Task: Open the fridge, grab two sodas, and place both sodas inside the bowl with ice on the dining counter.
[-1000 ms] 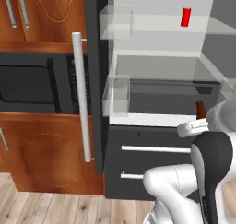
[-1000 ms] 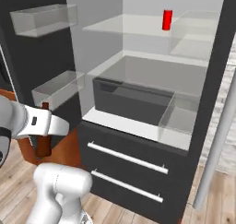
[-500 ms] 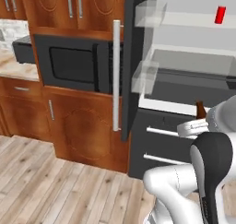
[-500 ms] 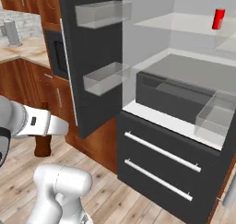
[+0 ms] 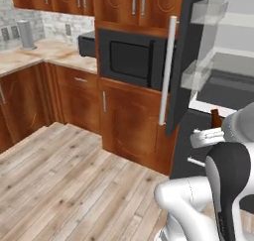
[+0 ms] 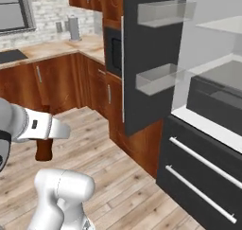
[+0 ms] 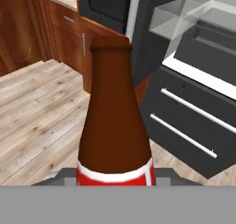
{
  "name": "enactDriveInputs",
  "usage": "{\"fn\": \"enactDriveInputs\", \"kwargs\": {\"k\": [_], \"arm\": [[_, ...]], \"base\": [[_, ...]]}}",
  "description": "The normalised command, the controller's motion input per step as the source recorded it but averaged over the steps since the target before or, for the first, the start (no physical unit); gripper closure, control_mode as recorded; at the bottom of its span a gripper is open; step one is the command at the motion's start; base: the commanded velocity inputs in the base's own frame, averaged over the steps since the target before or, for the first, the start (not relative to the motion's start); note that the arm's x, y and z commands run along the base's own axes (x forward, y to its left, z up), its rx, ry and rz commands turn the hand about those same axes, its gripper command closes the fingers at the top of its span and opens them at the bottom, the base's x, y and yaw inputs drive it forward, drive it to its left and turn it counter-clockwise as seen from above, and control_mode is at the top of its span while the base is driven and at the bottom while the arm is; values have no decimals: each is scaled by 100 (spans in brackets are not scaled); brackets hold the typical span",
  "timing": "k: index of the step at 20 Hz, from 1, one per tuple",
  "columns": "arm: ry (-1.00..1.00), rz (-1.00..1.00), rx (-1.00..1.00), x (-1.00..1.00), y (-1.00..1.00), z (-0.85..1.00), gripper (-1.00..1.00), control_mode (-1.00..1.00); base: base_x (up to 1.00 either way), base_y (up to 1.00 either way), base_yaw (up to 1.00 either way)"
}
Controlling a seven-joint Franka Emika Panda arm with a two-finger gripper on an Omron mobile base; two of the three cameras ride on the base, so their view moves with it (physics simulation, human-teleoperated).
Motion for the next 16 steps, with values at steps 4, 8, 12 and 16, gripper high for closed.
{"fn": "enactDriveInputs", "kwargs": {"k": [4,8,12,16], "arm": [[0,0,0,0,0,0,100,100],[0,0,0,0,0,0,100,100],[0,0,0,0,0,0,100,100],[0,0,0,0,0,0,100,100]], "base": [[-67,25,42],[-80,17,41],[-91,14,38],[-100,8,31]]}}
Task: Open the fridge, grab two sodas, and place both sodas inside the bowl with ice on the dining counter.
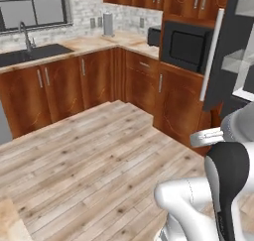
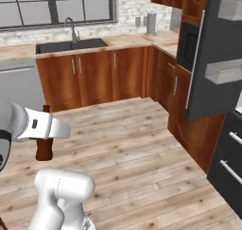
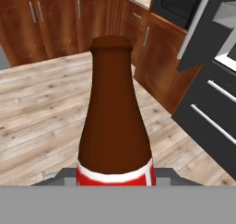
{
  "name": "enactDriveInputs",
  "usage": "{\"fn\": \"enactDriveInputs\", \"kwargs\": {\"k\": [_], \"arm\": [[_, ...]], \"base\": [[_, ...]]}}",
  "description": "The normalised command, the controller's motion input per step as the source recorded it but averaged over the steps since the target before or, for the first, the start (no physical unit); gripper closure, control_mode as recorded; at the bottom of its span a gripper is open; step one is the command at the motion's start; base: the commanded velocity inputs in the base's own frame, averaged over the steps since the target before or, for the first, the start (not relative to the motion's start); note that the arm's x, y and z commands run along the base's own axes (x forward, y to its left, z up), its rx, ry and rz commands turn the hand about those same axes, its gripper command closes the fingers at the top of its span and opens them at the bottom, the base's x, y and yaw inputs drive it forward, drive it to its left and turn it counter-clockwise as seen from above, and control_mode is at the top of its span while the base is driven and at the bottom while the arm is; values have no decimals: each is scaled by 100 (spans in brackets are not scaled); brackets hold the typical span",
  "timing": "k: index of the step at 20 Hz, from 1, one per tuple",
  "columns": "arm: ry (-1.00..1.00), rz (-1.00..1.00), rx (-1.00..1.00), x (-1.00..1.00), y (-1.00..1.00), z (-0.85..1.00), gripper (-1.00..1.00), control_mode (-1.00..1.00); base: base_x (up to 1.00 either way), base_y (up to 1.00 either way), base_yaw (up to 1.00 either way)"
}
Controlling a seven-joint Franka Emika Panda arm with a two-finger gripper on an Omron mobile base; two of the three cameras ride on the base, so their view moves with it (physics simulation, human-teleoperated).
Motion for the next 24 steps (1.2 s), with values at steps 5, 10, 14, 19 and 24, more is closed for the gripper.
{"fn": "enactDriveInputs", "kwargs": {"k": [5,10,14,19,24], "arm": [[0,0,0,0,0,0,100,100],[0,0,0,0,0,0,100,100],[0,0,0,0,0,0,100,100],[0,0,0,0,0,0,100,100],[0,0,0,0,0,0,100,100]], "base": [[-100,8,26],[-100,20,22],[-100,27,22],[-100,37,22],[-100,39,21]]}}
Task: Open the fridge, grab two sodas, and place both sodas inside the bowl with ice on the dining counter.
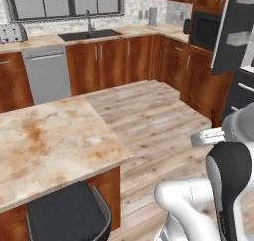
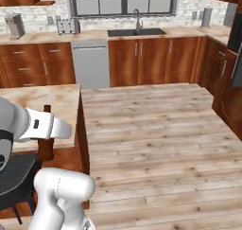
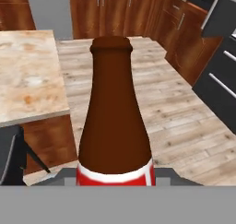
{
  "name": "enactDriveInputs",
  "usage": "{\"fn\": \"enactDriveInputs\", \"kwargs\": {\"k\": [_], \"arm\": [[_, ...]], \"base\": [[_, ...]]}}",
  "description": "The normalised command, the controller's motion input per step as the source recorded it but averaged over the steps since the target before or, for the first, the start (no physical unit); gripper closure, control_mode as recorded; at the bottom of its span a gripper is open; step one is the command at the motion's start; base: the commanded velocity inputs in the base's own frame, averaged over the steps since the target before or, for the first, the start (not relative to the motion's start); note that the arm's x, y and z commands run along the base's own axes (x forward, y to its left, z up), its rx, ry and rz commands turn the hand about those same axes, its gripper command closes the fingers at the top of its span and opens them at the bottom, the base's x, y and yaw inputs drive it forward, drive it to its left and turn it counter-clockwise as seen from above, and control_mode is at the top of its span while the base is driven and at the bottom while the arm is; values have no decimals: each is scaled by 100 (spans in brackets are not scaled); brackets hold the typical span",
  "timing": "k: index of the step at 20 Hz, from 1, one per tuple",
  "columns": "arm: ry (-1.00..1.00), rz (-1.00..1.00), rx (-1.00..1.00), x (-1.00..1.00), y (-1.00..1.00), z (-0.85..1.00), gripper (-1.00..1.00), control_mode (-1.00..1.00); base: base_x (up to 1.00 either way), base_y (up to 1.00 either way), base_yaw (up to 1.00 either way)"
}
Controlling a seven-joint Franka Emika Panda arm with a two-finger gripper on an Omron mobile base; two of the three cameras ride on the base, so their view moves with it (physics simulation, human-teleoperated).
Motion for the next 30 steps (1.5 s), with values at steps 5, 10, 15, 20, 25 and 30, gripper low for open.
{"fn": "enactDriveInputs", "kwargs": {"k": [5,10,15,20,25,30], "arm": [[0,0,0,0,0,0,100,100],[0,0,0,0,0,0,100,100],[0,0,0,0,0,0,100,100],[0,0,0,0,0,0,100,100],[0,0,0,0,0,0,100,100],[0,0,0,0,0,0,100,100]], "base": [[-100,47,21],[-84,79,16],[-20,100,5],[0,100,2],[7,100,4],[52,69,17]]}}
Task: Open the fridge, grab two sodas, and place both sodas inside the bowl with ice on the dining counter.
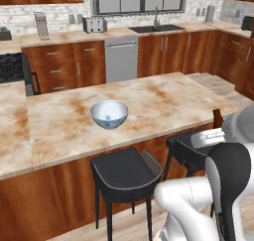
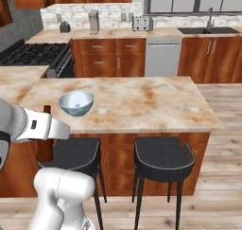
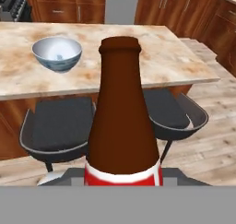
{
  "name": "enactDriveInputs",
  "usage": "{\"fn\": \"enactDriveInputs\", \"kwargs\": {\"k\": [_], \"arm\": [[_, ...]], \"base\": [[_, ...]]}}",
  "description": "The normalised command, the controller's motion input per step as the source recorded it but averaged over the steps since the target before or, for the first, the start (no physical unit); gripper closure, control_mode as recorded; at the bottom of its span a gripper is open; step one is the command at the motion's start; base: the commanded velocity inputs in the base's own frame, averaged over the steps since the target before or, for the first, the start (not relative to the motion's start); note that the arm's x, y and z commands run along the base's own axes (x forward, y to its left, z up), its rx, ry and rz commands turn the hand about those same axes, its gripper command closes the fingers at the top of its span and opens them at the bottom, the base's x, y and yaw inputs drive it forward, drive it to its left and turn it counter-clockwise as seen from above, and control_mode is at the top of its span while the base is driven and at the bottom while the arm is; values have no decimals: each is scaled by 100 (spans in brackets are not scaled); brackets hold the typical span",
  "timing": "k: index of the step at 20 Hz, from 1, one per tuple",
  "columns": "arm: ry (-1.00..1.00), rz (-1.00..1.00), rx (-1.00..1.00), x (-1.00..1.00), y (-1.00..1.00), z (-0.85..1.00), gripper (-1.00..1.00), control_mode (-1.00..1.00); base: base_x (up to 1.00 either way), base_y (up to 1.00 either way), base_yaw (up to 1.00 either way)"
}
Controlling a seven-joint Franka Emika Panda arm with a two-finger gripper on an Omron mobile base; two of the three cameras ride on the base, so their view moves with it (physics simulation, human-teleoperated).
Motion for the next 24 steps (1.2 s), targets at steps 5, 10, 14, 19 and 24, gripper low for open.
{"fn": "enactDriveInputs", "kwargs": {"k": [5,10,14,19,24], "arm": [[0,0,0,0,0,0,100,100],[0,0,0,0,0,0,100,100],[2,15,0,47,0,-1,100,-100],[16,26,0,100,6,0,100,-100],[22,21,-4,100,25,-5,100,-100]], "base": [[77,29,34],[79,3,38],[42,0,17],[0,0,0],[0,0,0]]}}
